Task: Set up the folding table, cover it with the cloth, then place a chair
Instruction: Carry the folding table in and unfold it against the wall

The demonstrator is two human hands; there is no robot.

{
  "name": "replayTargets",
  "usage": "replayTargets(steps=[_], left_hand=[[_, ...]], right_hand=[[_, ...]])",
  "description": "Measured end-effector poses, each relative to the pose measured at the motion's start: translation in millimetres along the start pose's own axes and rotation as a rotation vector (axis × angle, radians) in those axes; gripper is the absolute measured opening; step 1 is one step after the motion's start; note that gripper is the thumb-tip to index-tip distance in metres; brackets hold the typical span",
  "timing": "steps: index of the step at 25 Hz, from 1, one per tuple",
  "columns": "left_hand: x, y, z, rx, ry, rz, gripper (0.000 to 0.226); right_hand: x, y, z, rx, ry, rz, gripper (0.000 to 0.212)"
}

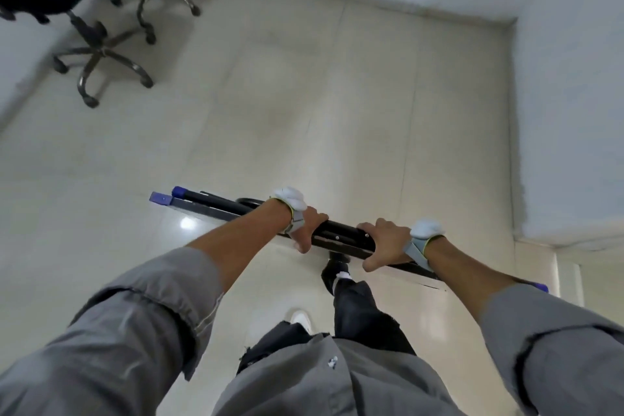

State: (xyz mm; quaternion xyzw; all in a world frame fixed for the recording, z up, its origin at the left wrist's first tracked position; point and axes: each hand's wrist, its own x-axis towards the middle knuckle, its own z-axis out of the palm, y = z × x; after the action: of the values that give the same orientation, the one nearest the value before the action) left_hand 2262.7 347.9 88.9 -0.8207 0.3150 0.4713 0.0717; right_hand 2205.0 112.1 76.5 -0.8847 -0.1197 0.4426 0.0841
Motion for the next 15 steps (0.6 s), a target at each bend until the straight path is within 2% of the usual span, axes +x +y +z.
replayTargets(steps=[5,8,15], left_hand=[[46.6,-95.6,-109.7,0.001,0.079,-0.041,0.103],[69.8,-173.1,-183.0,-0.034,0.128,-0.061,0.097],[136.6,-366.6,-315.8,-0.126,0.088,-0.036,0.084]], right_hand=[[98.0,12.2,-132.0,-0.035,0.01,-0.051,0.106],[165.8,7.0,-226.8,-0.049,-0.013,-0.054,0.108],[329.8,-23.1,-406.3,-0.048,-0.038,-0.036,0.108]])
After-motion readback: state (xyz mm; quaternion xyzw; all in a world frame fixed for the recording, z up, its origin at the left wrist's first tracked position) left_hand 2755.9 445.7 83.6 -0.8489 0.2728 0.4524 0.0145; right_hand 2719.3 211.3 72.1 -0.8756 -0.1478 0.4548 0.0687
